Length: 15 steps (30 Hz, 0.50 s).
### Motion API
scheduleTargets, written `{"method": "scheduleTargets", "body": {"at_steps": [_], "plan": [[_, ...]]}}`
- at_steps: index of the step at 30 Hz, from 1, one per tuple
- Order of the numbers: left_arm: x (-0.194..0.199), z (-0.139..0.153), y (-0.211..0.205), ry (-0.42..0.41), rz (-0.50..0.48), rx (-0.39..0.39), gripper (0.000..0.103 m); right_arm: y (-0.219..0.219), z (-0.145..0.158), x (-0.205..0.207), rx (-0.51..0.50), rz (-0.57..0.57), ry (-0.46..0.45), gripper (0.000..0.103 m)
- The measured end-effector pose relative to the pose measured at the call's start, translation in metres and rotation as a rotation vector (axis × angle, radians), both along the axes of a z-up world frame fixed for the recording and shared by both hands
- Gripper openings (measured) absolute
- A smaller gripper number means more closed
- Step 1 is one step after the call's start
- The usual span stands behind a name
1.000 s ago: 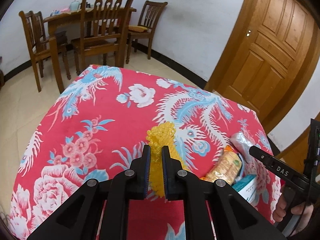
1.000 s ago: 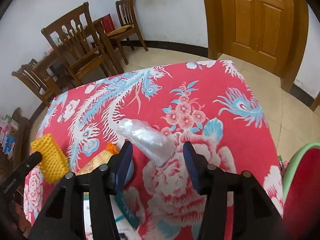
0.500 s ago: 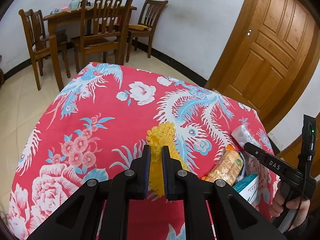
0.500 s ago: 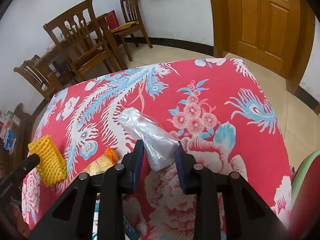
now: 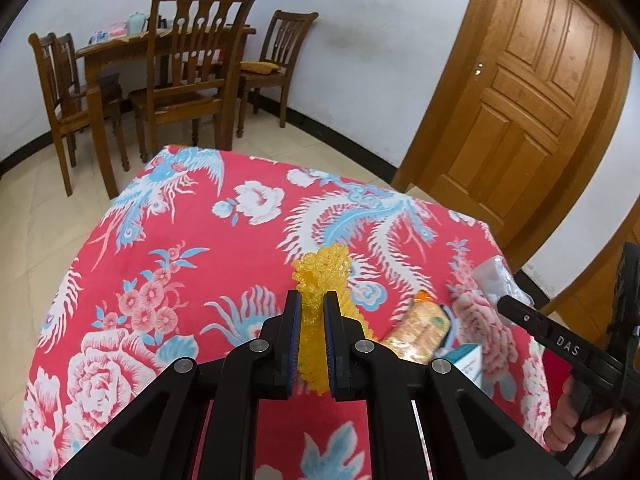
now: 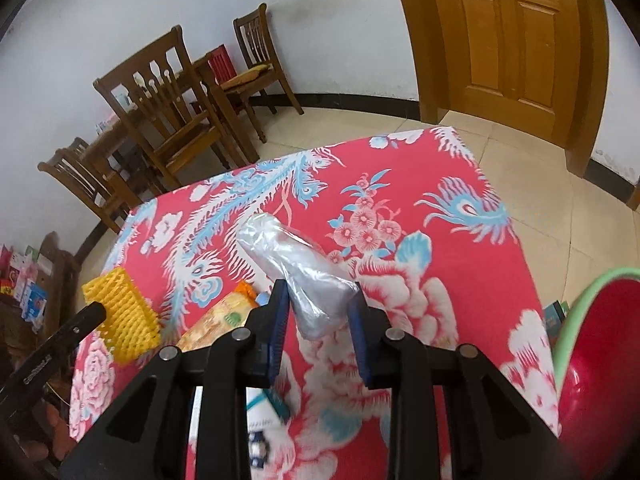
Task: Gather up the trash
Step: 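Lift and carry the foam sleeve and plastic bag over the bucket with both tools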
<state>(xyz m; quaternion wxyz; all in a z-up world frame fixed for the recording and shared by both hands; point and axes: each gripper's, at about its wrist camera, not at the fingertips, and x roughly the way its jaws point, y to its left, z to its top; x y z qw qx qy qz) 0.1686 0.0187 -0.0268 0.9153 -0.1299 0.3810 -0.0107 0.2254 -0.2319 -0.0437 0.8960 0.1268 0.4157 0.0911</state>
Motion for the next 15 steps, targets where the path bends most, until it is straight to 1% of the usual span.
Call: {"method": "scheduleTargets", "body": {"at_steps": [5, 15], "plan": [[-0.008, 0.011, -0.01, -0.022, -0.026, -0.004, 0.011, -0.012, 0.009, -0.022, 0.033, -0.022, 0.0, 0.032], [-0.026, 0.029, -0.036, -0.056, -0.095, -0.017, 0.011, -0.037, 0.027, -0.068, 0.064, -0.075, -0.022, 0.032]]}}
